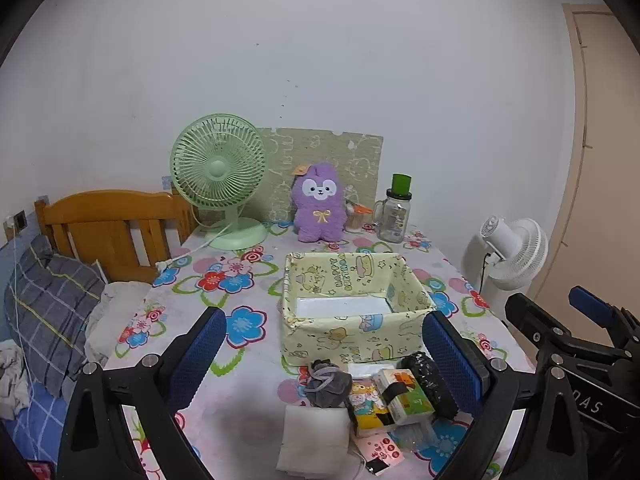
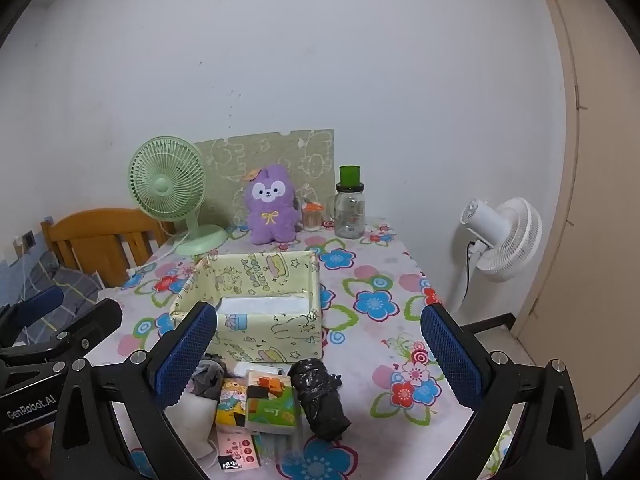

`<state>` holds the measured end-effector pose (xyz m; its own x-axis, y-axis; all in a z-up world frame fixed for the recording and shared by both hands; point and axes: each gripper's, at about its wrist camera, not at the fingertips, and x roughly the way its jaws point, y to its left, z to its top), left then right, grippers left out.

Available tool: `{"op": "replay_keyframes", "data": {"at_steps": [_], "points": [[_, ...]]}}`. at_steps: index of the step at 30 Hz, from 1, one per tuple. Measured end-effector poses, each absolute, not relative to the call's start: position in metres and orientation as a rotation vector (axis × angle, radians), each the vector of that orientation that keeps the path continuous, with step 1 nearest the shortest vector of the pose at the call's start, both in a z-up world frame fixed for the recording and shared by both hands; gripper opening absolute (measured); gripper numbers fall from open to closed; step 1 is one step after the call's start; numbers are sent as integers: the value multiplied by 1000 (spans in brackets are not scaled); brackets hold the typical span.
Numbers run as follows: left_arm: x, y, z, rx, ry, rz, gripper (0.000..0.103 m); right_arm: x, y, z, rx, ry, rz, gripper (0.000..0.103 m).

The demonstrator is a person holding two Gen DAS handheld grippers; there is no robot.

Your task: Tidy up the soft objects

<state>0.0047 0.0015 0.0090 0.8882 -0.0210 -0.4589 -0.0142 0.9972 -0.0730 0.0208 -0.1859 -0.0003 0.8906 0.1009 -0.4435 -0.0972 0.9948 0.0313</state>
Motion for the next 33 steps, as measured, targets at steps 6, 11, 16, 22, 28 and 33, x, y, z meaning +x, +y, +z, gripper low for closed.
{"op": "replay_keyframes", "data": {"at_steps": [6, 11, 16, 22, 28, 33], "points": [[6, 3, 9, -76, 477, 14, 99, 21, -184, -2, 6, 462, 102, 103], [6, 4, 10, -75, 478, 10, 99, 22, -185, -1, 7, 463, 100, 103], [6, 4, 10, -77, 479, 5, 99, 20, -184, -2, 8, 464, 98, 103], [4, 2, 10, -73, 470, 2, 99, 21, -184, -1, 7, 464, 95, 103], [2, 0, 9, -62, 468, 5, 99, 20, -184, -2, 8, 467, 94, 103], [1, 0, 9, -57, 468, 4, 99, 19, -185, -1, 7, 469, 92, 103]]}}
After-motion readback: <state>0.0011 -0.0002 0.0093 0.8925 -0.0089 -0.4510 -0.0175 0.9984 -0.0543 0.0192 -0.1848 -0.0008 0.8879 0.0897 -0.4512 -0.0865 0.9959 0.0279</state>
